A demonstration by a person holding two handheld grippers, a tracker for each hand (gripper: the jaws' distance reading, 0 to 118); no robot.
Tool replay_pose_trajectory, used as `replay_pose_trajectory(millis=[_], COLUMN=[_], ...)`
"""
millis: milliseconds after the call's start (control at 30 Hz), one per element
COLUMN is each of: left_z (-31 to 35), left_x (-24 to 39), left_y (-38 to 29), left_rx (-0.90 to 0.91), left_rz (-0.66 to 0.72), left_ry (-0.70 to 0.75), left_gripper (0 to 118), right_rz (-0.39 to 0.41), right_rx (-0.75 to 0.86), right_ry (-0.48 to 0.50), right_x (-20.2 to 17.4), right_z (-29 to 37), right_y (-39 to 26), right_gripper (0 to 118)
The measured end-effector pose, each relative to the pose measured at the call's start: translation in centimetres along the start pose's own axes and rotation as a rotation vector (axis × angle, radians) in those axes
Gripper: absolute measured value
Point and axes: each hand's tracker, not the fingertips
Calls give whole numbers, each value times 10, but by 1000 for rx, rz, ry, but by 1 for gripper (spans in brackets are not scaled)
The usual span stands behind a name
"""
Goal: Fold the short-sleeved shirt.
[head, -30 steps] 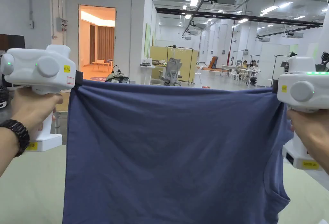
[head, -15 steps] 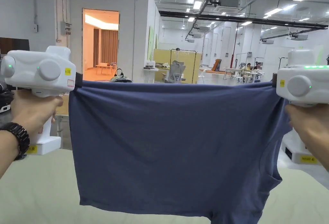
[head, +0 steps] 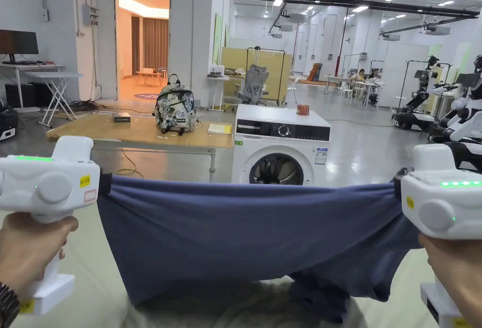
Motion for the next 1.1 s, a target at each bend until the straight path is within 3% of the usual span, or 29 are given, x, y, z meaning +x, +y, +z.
replay_pose_trajectory(millis=[533, 733, 900, 1100], left_z=[142, 148, 127, 103], left_x=[-17, -16, -20, -20], left_y=[-186, -256, -311, -338], left_rx=[-122, -298, -459, -587], left_rz=[24, 19, 13, -47], left_ry=[-37, -26, -20, -5], left_gripper=[3, 3, 3, 3], right_rz=[84, 60, 105, 89], right_rx=[-187, -382, -591, -757], right_ry=[74, 100, 131, 149], right_x=[1, 1, -3, -2], right_z=[155, 178, 183, 164], right_y=[-151, -215, -282, -335], right_gripper=[1, 1, 1, 2])
